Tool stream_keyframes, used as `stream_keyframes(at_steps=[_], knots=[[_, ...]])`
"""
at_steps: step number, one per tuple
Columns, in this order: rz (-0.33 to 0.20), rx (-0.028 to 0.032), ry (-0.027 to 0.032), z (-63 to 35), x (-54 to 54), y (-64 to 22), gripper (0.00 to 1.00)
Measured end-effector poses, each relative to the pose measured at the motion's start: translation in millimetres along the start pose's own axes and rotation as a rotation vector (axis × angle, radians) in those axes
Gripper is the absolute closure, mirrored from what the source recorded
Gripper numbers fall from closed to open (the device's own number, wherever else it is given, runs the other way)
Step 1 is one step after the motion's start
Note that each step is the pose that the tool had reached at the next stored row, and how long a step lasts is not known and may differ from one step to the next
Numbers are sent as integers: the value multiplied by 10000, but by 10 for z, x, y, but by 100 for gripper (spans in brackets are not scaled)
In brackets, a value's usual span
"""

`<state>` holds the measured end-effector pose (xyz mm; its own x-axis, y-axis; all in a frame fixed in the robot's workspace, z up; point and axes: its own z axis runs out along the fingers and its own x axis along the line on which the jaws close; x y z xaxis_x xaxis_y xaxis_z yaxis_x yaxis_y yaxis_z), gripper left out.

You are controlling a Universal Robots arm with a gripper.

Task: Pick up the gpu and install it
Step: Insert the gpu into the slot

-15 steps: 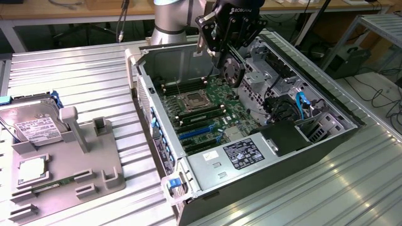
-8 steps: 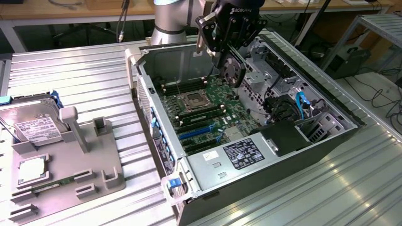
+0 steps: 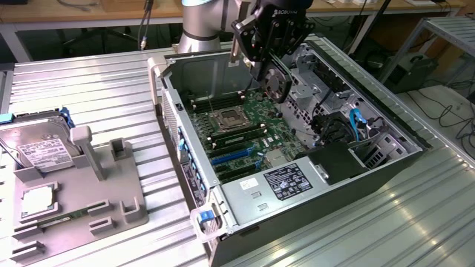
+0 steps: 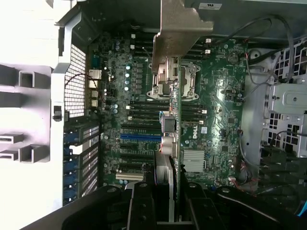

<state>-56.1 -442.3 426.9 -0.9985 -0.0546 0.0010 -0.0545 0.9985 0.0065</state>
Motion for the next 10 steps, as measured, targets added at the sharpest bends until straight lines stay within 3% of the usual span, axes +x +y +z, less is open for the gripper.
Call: stream_keyframes(at_steps=[10], knots=[[-246,0,2,0,0,0,72]])
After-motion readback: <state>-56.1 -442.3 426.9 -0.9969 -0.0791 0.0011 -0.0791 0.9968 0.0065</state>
